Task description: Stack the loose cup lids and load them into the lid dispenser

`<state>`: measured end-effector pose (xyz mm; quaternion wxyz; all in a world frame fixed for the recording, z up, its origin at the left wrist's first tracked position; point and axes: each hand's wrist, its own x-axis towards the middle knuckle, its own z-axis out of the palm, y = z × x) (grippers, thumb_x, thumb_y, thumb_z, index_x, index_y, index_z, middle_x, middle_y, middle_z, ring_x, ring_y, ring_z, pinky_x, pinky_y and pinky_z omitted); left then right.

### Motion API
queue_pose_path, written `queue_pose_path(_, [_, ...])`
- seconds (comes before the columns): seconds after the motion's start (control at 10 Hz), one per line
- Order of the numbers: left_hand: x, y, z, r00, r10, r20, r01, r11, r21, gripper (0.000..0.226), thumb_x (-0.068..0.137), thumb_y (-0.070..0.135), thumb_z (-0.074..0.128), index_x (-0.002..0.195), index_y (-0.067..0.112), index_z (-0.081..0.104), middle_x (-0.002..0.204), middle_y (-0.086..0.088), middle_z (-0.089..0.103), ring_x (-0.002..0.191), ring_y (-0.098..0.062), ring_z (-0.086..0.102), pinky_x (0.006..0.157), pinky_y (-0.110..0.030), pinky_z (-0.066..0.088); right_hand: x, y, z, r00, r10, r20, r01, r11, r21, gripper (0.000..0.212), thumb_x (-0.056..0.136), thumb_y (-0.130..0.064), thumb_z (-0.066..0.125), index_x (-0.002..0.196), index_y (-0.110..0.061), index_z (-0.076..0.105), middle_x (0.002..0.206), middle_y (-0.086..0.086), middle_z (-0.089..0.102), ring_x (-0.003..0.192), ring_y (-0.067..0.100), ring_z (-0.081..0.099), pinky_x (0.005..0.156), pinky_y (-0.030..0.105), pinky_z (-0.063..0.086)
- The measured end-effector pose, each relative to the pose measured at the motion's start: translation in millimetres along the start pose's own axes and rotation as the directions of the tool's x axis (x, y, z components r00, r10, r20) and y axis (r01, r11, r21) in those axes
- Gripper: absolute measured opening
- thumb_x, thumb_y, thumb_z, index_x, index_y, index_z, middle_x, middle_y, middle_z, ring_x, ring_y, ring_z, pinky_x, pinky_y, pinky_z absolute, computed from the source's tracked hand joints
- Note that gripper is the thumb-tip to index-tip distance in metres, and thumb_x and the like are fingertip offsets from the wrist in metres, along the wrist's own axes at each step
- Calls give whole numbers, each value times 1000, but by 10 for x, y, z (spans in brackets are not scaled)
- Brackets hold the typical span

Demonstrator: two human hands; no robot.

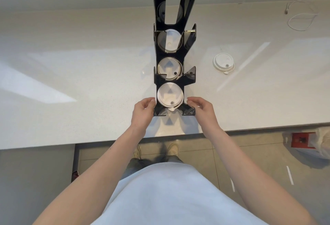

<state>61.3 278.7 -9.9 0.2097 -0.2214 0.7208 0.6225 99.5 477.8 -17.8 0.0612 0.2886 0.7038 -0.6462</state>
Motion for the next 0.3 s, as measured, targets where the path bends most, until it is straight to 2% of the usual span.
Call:
queue_pose_path(0.1, [-49,-51,-39,1000,1,2,-1,1000,4,31,102,23,54,129,12,63,123,-8,69,110,-23,66,91,-36,55,-66,86,-16,1000,14,0,-14,999,-32,22,96,-7,56,113,-14,68,107,2,70,92,2,65,82,19,55])
queue_pose_path(0.2, [-111,-115,-127,999,34,25,-35,999,27,31,103,25,51,129,13,63,113,-1,70,102,-17,69,84,-30,56,-251,177,59,998,54,-15,-54,998,-29,25,96,-9,53,119,-11,65,115,11,68,101,19,67,95,37,55])
queue_pose_path(0.3, [-174,-168,-238,996,65,56,-66,998,25,29,102,28,53,126,15,63,107,3,70,101,-16,69,84,-29,56,-410,228,140,997,65,-32,-66,998,-19,23,95,-19,58,117,-18,63,114,6,68,100,21,68,98,40,54])
